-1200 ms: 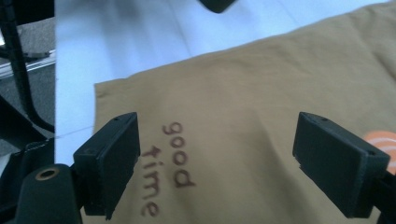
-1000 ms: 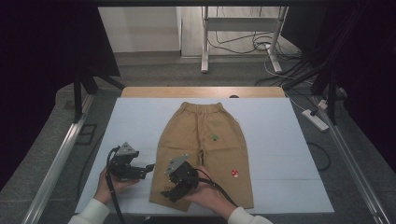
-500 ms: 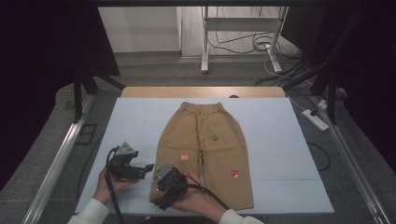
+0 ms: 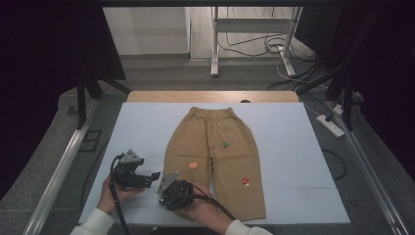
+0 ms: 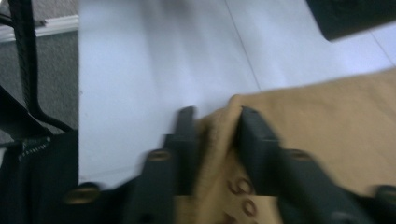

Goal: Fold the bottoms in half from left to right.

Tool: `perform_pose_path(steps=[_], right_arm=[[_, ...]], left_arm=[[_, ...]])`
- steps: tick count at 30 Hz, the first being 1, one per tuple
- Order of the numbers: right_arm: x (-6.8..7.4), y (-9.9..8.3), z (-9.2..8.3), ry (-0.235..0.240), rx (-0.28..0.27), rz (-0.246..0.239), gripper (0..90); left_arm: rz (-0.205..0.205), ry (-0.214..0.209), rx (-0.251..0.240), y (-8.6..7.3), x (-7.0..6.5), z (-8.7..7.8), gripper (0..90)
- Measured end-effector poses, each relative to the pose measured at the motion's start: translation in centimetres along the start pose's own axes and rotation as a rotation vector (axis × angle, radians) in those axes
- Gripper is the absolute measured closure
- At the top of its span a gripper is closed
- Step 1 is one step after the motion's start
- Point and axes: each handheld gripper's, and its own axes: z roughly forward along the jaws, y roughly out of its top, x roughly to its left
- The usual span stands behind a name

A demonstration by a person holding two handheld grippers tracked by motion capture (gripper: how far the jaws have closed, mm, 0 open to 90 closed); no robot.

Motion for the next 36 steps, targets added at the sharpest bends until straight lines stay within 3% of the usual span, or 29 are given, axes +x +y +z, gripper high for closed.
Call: perform_pose_path(steps=[1, 3, 4, 5, 8, 15, 20, 36], right_arm=[[0.0, 0.0, 0.0, 0.000, 0.000, 0.000, 71.3], [-0.3, -0.2, -0.2, -0.005, 0.005, 0.010, 82.9], [-0.7, -0.3, -0.7, -0.024, 0.039, 0.012, 85.5], [-0.8, -0.4, -0.6, 0.006, 0.012, 0.032, 85.7], [-1.1, -0.8, -0.9, 0.029, 0.002, 0.051, 85.9], [-1.1, -1.1, -1.7, 0.033, -0.021, 0.046, 85.8], [-1.4, -1.3, -2.9, 0.045, -0.069, 0.049, 85.7], [-1.4, -1.6, -3.1, 0.056, -0.073, 0.044, 85.7]], left_arm=[[0.000, 0.000, 0.001, 0.0, 0.0, 0.0, 12.8], [-0.002, 0.000, 0.001, 0.0, 0.0, 0.0, 12.7], [-0.002, 0.000, 0.001, 0.0, 0.1, 0.1, 12.7], [-0.002, 0.000, 0.002, 0.0, 0.1, 0.1, 12.8], [-0.002, -0.001, 0.002, 0.0, 0.1, 0.1, 13.0], [-0.001, -0.001, 0.009, -0.1, 0.1, 0.2, 13.1], [-0.005, -0.001, 0.007, -0.1, 0.2, 0.2, 13.2], [-0.010, 0.006, 0.008, 0.6, 0.6, 0.8, 13.5]])
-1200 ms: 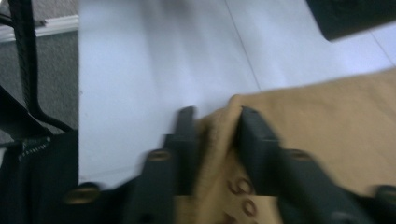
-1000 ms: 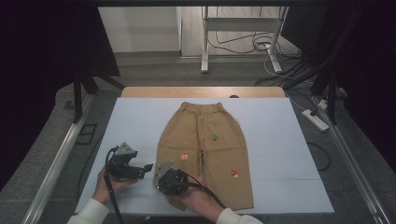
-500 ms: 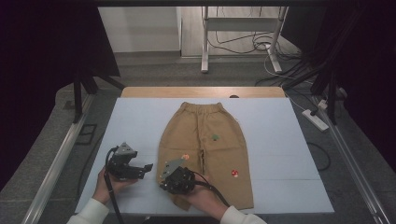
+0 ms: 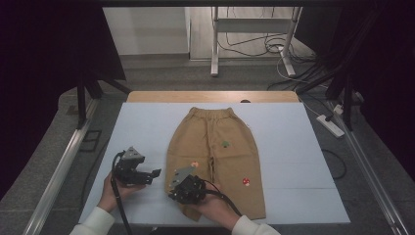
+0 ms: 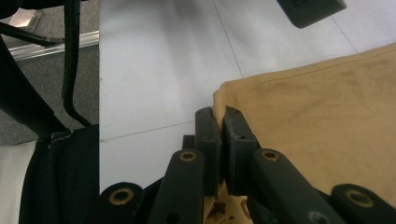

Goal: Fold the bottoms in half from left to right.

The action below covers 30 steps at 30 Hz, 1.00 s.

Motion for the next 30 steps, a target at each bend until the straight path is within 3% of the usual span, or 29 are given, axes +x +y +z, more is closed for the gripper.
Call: perform_pose_path(steps=[20, 30], right_arm=[[0.1, 0.0, 0.1, -0.002, 0.009, -0.006, 85.6], [0.1, 0.0, 0.1, -0.002, 0.012, -0.004, 85.6]], left_arm=[[0.010, -0.028, -0.004, 3.4, 0.7, 1.9, 14.3], [0.009, -0.063, -0.003, 5.4, 0.8, 3.2, 14.3]])
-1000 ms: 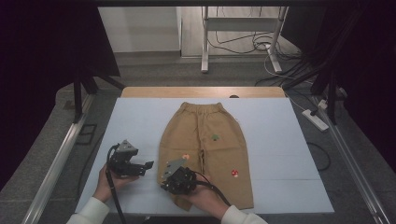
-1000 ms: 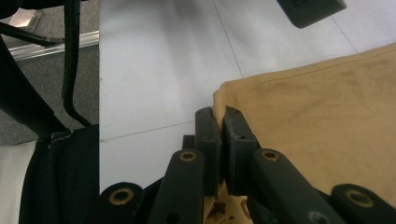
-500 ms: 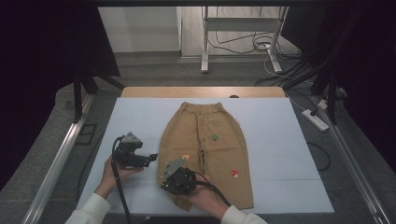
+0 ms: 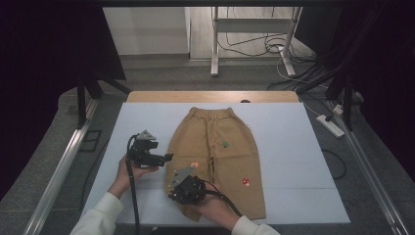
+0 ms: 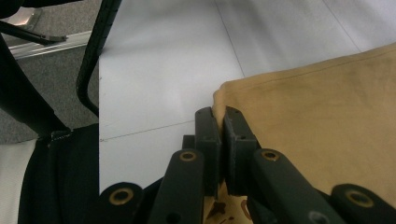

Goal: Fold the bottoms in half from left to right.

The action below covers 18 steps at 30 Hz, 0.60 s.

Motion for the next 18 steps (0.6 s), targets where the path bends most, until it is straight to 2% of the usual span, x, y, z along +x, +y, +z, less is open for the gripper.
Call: perform_pose_path(steps=[9, 18], right_arm=[[0.0, -0.1, 0.0, 0.002, -0.003, 0.003, 85.6], [0.0, -0.1, 0.1, 0.004, -0.003, 0.006, 85.6]], left_arm=[[-0.004, -0.012, -0.003, 1.2, 0.0, 0.9, 14.4], [-0.024, -0.008, 0.000, 1.7, 0.8, 1.5, 14.4]])
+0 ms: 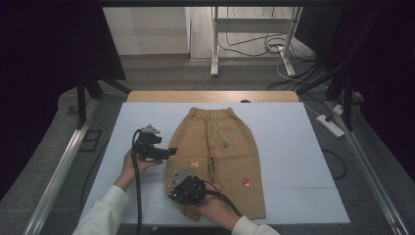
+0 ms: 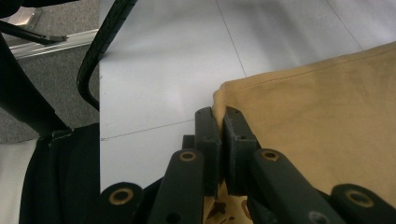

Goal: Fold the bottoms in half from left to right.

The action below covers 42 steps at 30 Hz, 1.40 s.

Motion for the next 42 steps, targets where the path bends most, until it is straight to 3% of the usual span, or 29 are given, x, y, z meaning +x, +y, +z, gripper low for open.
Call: perform_pose_path(steps=[15, 26, 33, 42], right_arm=[[0.1, 0.0, 0.0, -0.001, 0.000, 0.003, 85.5], [0.1, 0.0, 0.0, -0.001, -0.002, 0.001, 85.4], [0.1, 0.0, -0.1, -0.004, -0.002, 0.001, 85.3], [0.2, 0.0, -0.1, -0.004, -0.002, 0.001, 85.4]], left_arm=[[-0.014, -0.005, 0.006, 0.9, 0.5, 1.0, 14.4], [-0.041, 0.006, 0.028, 1.8, 1.2, 2.8, 15.0], [-0.033, 0.007, 0.063, 2.5, 1.5, 4.2, 15.3], [-0.023, 0.000, 0.065, 3.4, 1.8, 5.2, 15.5]])
